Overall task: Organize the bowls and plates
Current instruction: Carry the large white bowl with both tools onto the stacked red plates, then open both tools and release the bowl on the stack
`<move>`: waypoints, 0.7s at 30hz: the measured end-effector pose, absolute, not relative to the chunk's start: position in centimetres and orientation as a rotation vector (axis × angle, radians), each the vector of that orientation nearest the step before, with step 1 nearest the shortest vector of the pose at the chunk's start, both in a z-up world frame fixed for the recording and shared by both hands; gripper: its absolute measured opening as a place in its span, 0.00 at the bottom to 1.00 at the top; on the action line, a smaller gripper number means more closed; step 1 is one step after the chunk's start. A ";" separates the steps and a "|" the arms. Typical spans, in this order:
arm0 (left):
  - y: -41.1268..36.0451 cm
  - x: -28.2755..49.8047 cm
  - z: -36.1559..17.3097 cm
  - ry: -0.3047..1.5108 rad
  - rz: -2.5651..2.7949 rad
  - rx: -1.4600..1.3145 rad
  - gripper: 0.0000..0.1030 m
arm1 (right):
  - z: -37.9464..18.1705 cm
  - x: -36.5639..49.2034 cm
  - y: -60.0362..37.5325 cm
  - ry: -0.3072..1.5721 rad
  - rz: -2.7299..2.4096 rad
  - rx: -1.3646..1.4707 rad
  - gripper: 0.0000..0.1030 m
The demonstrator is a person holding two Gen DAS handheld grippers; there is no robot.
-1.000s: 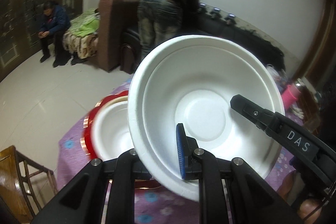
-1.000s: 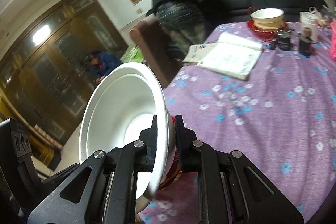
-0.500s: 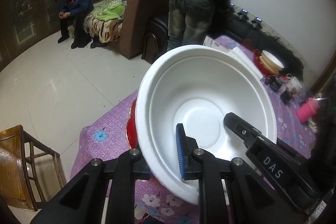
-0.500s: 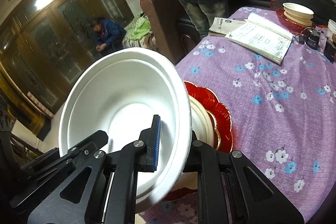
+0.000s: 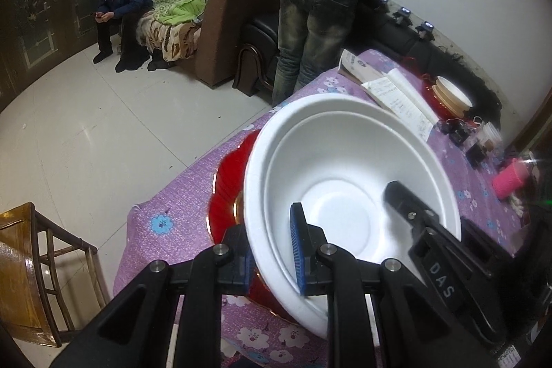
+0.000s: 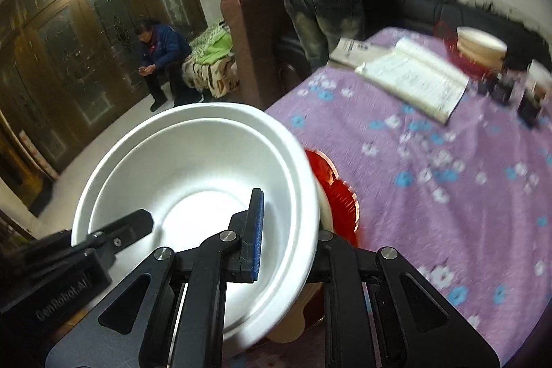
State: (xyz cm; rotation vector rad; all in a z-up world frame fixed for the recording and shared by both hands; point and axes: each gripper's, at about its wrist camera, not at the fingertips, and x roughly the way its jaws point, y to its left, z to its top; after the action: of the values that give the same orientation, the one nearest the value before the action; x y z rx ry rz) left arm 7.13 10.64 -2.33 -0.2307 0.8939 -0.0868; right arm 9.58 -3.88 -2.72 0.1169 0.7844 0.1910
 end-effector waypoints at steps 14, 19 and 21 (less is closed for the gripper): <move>10.9 6.8 -1.5 0.858 -0.040 -0.152 0.37 | -0.7 8.8 -6.8 0.677 0.112 0.086 0.51; 11.3 6.3 -0.9 0.821 0.016 -0.122 0.59 | -0.7 8.5 -7.3 0.661 0.178 0.130 0.53; 11.6 6.0 -0.5 0.801 0.036 -0.120 0.62 | -0.5 8.3 -7.2 0.649 0.179 0.124 0.53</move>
State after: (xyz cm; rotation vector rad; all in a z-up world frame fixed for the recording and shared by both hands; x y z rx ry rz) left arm 5.99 11.63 -0.49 -0.1203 0.8013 0.0355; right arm 8.27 -7.19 -0.54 0.1236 0.6489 0.1789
